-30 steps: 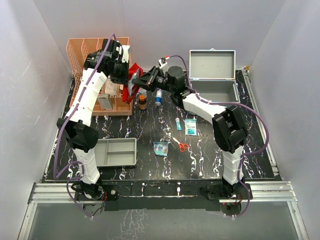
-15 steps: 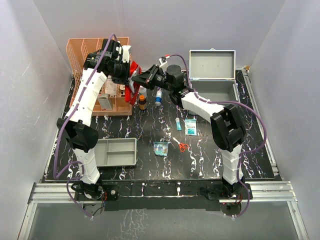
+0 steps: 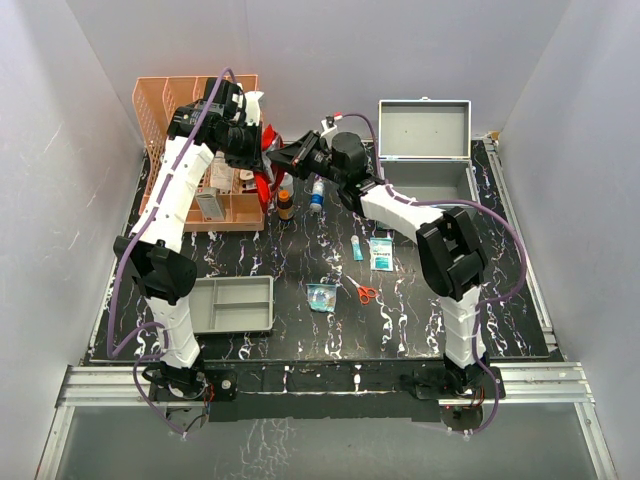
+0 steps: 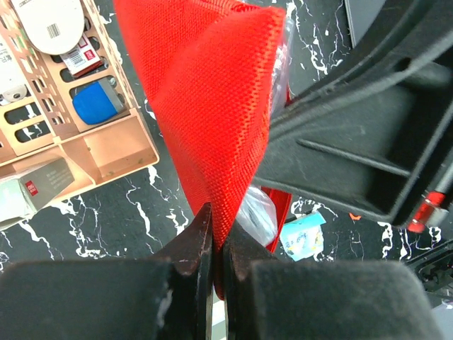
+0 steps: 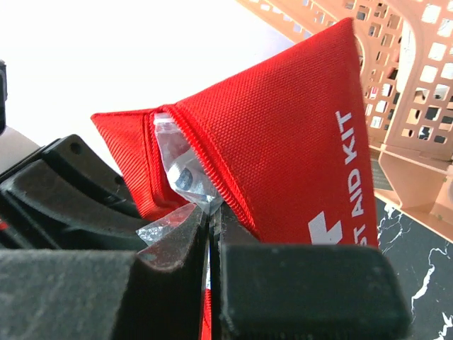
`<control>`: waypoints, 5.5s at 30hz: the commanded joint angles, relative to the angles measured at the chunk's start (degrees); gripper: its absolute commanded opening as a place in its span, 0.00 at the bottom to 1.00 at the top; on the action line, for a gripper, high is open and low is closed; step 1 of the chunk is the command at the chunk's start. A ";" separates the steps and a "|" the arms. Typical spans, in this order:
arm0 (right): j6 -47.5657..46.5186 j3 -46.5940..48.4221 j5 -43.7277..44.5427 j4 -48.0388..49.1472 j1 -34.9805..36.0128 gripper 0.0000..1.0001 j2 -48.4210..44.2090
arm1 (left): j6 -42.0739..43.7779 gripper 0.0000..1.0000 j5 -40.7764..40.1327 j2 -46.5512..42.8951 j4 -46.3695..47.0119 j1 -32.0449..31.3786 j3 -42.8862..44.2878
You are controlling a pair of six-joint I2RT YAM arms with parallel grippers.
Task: Organize the medicine kit
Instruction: Place the medical item at the medicine pouch, then move the medical item to the center of the board.
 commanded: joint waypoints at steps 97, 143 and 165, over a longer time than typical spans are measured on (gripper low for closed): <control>-50.61 -18.14 30.17 -69.62 -8.01 0.35 -10.69 | 3.05 0.00 -3.82 -1.06 0.11 -4.70 3.73; -44.48 -30.57 39.96 -66.02 -0.94 0.34 -17.42 | 3.10 0.00 -1.24 -0.36 0.12 -5.04 4.07; -43.57 -32.86 44.18 -61.13 0.31 0.38 -29.68 | 3.19 0.00 -0.89 -0.96 -0.05 -5.41 4.09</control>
